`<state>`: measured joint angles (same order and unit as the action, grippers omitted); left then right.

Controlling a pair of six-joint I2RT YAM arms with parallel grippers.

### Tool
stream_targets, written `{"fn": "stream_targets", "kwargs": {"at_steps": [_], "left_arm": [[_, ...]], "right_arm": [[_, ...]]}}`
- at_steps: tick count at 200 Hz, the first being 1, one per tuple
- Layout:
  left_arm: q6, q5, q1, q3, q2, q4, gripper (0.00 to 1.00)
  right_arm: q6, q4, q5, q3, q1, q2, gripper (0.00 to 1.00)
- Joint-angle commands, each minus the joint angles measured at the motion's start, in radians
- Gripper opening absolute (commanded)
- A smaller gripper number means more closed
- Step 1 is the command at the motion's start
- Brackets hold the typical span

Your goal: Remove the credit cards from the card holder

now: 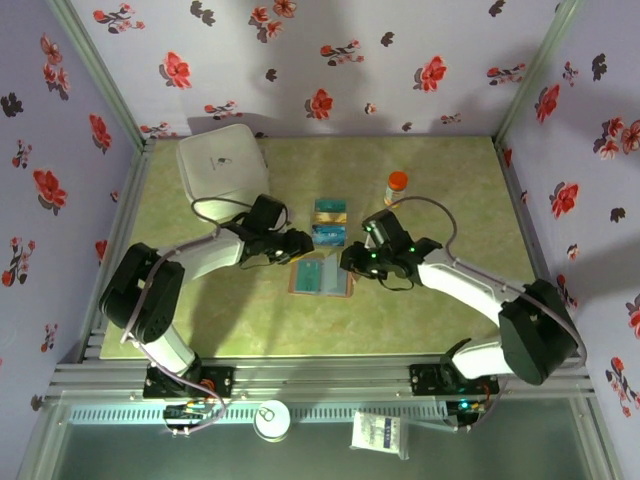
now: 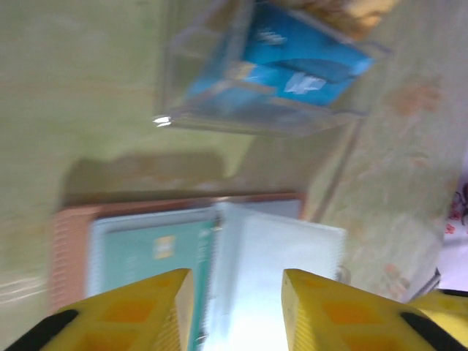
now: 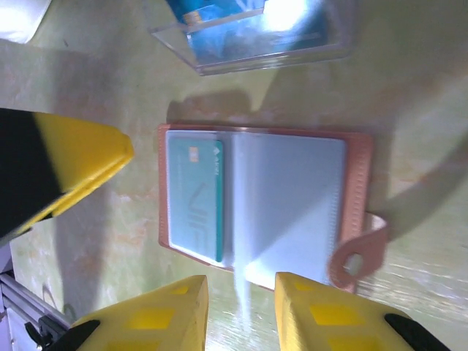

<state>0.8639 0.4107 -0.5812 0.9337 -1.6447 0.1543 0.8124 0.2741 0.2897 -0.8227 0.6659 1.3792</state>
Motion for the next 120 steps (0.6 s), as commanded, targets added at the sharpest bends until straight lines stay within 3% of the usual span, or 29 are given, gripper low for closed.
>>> {"fn": "stream_targets", "kwargs": {"at_steps": [1, 54, 120], "left_arm": [[-0.064, -0.006, 0.034, -0.059, 0.035, 0.054, 0.31], [-0.069, 0.049, 0.063, -0.145, 0.019, -0.01, 0.16], [-0.064, 0.06, 0.063, -0.175, 0.018, -0.025, 0.13]], "right_arm": [[0.013, -0.026, 0.015, -0.07, 0.033, 0.053, 0.3], [0.01, -0.013, 0.04, -0.198, 0.113, 0.214, 0.29], [0.008, 0.013, -0.009, -0.223, 0.138, 0.352, 0.29]]}}
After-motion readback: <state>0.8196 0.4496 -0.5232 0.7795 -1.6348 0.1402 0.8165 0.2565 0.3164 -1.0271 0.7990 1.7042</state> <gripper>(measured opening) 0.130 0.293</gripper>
